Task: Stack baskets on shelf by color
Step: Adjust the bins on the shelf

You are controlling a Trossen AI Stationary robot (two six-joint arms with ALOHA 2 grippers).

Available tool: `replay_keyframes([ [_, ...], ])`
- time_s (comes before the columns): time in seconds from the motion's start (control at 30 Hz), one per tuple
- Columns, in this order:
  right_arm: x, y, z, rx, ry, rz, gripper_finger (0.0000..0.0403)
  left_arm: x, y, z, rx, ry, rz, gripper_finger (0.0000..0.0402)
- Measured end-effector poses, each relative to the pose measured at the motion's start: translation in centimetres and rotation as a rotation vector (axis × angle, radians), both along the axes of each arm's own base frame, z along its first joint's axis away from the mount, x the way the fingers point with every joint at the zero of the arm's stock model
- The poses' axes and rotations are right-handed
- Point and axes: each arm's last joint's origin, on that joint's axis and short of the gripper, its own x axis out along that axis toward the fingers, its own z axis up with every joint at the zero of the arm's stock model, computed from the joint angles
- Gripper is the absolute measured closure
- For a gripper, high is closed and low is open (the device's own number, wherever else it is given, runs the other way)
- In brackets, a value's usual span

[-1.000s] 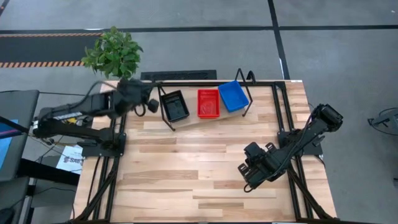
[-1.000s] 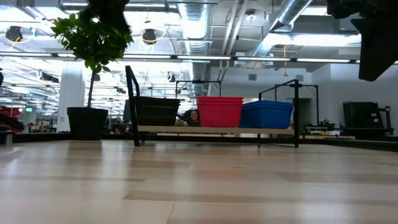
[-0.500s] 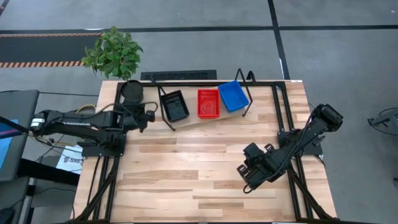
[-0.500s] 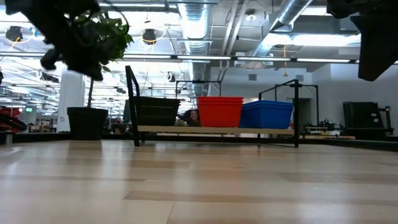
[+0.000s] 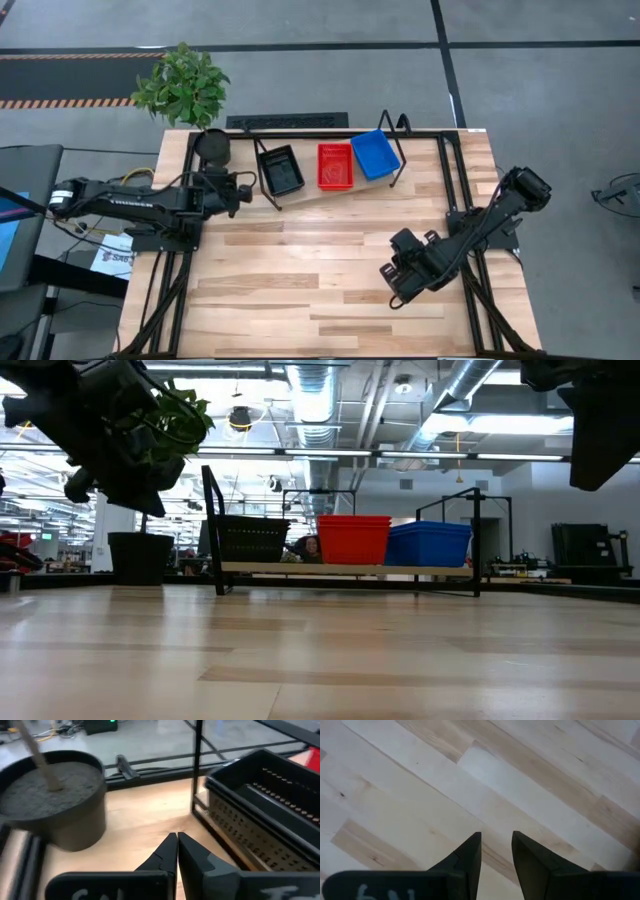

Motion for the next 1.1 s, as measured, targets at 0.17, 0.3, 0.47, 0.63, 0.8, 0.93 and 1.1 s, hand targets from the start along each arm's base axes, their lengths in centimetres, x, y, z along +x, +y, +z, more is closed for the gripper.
replay_keyframes([
  [0.17, 0.2, -0.3, 0.0, -0.002, 0.003, -0.006, 0.0269, 0.1, 0.3, -0.6, 0.001, -0.006, -0.020, 0.0402],
  [0.3, 0.2, -0.3, 0.0, -0.003, 0.004, -0.004, 0.0269, 0.1, 0.6, -0.5, 0.011, -0.006, -0.007, 0.0402],
  [0.47, 0.2, -0.3, 0.0, -0.002, 0.004, -0.005, 0.0269, 0.8, 1.0, -0.2, 0.036, -0.001, -0.043, 0.0402],
  [0.63, 0.2, -0.3, 0.0, -0.001, 0.002, -0.007, 0.0269, 1.3, 1.6, -1.0, 0.031, 0.085, -0.059, 0.0402],
  [0.8, 0.2, -0.3, 0.0, -0.002, 0.003, -0.006, 0.0269, 2.3, 1.8, -1.1, 0.087, 0.183, -0.155, 0.0402],
  [0.93, 0.2, -0.2, 0.0, -0.002, 0.003, -0.003, 0.0269, 2.7, 1.8, -1.3, 0.131, 0.263, -0.215, 0.0402],
  [1.1, 0.2, -0.2, 0.0, -0.002, 0.003, -0.003, 0.0269, 2.4, 1.7, -2.8, 0.159, 0.291, -0.339, 0.0402],
])
